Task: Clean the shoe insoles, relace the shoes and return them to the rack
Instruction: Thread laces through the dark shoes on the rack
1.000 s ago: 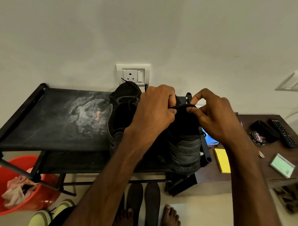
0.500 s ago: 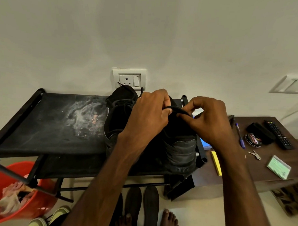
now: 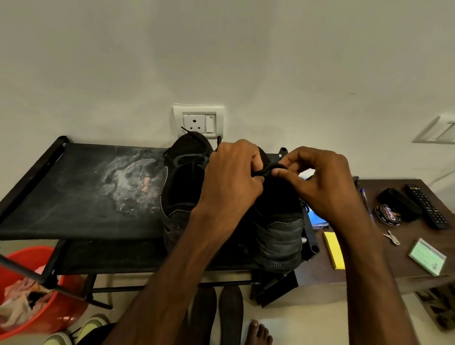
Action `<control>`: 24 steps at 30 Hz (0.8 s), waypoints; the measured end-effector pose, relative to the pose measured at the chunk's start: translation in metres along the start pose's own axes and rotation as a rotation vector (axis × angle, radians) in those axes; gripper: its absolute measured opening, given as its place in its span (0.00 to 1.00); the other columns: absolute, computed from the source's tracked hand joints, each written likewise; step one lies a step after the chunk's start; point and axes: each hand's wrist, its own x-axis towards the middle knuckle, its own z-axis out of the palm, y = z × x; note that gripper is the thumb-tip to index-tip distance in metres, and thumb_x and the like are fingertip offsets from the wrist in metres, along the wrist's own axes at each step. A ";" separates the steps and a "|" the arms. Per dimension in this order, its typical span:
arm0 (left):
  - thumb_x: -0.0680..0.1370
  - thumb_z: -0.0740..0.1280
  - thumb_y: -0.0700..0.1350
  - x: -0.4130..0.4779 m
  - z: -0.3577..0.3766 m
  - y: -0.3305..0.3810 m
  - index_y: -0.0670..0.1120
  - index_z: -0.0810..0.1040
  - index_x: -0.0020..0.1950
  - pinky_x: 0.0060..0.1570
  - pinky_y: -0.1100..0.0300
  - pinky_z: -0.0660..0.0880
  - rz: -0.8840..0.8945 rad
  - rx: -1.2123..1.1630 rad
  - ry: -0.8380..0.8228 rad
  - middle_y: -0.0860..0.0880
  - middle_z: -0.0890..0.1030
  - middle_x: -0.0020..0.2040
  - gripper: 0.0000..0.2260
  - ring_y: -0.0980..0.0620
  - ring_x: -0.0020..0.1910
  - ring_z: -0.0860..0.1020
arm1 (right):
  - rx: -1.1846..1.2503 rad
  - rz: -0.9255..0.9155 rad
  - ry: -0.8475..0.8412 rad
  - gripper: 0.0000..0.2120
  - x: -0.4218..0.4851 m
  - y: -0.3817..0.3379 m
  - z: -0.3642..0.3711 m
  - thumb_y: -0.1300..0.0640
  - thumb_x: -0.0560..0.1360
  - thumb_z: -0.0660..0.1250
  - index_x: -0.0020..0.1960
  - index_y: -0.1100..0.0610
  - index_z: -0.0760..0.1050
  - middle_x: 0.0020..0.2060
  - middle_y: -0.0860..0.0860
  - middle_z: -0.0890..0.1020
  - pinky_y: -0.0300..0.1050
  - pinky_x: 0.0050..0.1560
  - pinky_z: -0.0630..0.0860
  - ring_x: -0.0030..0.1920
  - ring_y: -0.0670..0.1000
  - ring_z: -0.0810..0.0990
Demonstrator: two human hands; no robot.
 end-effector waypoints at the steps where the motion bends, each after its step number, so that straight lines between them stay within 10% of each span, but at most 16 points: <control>1: 0.68 0.80 0.40 0.000 0.000 -0.001 0.50 0.81 0.37 0.38 0.60 0.79 -0.002 0.000 0.010 0.56 0.78 0.33 0.10 0.56 0.34 0.78 | 0.001 0.008 -0.052 0.10 -0.001 -0.001 -0.002 0.48 0.69 0.80 0.48 0.49 0.84 0.39 0.42 0.85 0.38 0.41 0.79 0.44 0.42 0.82; 5: 0.68 0.79 0.38 0.002 -0.001 -0.004 0.50 0.81 0.37 0.38 0.62 0.79 0.008 -0.028 0.043 0.57 0.79 0.33 0.10 0.57 0.32 0.78 | -0.028 0.038 -0.202 0.22 -0.003 -0.002 -0.007 0.49 0.62 0.84 0.54 0.46 0.83 0.47 0.42 0.84 0.46 0.47 0.83 0.47 0.48 0.83; 14: 0.70 0.80 0.41 0.005 -0.002 -0.006 0.49 0.82 0.39 0.36 0.73 0.70 0.038 -0.075 0.114 0.60 0.73 0.29 0.08 0.61 0.30 0.75 | 0.052 0.009 -0.117 0.10 -0.001 -0.002 -0.007 0.57 0.67 0.83 0.45 0.53 0.85 0.35 0.45 0.85 0.34 0.37 0.79 0.36 0.44 0.82; 21: 0.69 0.81 0.42 0.007 -0.006 -0.010 0.50 0.83 0.38 0.36 0.76 0.70 0.051 -0.081 0.067 0.59 0.75 0.30 0.08 0.62 0.30 0.76 | 0.057 -0.030 0.008 0.06 0.001 0.004 0.000 0.56 0.75 0.77 0.44 0.53 0.80 0.35 0.46 0.83 0.52 0.39 0.82 0.36 0.48 0.83; 24: 0.69 0.81 0.44 0.008 -0.006 -0.011 0.50 0.83 0.38 0.38 0.75 0.73 0.048 -0.100 0.042 0.59 0.78 0.30 0.08 0.65 0.32 0.78 | 0.024 -0.063 0.044 0.04 0.002 0.008 0.001 0.57 0.76 0.75 0.46 0.54 0.80 0.35 0.44 0.83 0.44 0.40 0.79 0.39 0.45 0.83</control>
